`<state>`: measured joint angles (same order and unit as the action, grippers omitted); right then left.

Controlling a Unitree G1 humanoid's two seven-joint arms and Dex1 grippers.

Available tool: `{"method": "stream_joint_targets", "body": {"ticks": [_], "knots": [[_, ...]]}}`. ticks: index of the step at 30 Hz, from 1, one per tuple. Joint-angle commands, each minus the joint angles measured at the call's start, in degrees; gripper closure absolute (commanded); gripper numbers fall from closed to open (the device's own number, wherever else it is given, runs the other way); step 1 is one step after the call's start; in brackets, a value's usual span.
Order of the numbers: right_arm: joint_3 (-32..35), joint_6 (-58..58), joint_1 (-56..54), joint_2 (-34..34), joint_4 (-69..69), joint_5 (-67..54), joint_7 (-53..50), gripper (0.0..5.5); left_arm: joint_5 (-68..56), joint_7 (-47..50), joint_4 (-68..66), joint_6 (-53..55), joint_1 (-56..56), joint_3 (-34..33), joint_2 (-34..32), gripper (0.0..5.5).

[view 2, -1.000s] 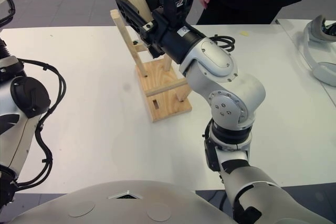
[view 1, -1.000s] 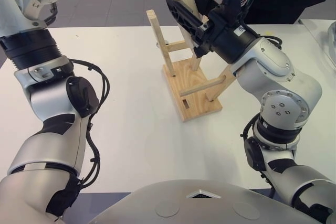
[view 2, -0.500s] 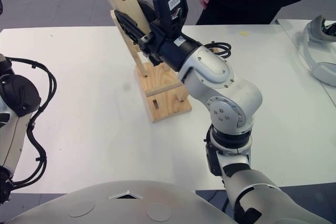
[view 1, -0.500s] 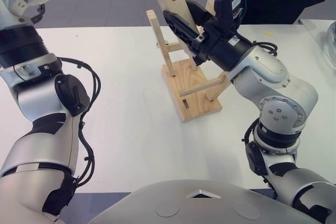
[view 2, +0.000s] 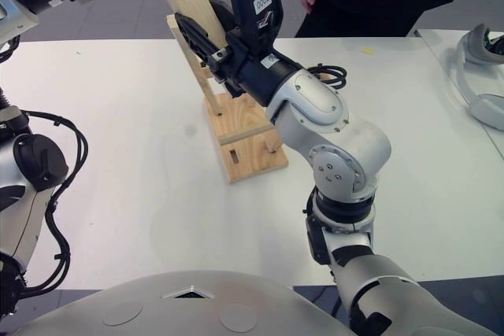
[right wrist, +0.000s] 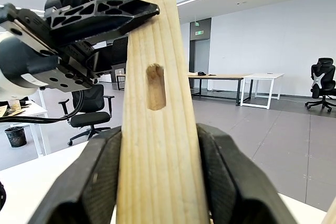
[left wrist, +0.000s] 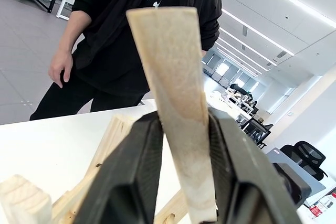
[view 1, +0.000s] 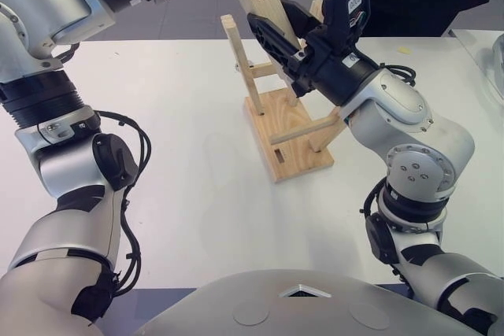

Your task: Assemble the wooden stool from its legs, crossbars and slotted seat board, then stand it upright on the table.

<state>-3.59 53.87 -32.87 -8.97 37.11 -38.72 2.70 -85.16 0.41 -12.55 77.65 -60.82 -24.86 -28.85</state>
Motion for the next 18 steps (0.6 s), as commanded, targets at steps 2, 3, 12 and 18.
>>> {"method": "stream_joint_targets", "body": {"ticks": [2,3,12,18], "knots": [[-0.47,-0.18,1.03,0.25,1.55,0.35,0.09,3.39,1.55,3.65,-0.70,-2.94,-3.95,0.12,-0.81,3.98],[-0.66,-0.24,1.21,0.36,1.60,0.46,0.10,3.39,1.64,3.91,-0.44,-3.31,-3.84,0.27,-0.38,3.87],[-1.83,-0.73,2.94,0.75,2.24,1.28,0.47,3.39,1.10,5.39,3.08,-4.85,1.67,1.78,1.91,2.92],[-1.71,-0.91,3.15,0.74,2.18,1.62,0.29,3.39,2.76,3.33,1.15,-6.50,0.78,1.50,0.47,3.89]]}}
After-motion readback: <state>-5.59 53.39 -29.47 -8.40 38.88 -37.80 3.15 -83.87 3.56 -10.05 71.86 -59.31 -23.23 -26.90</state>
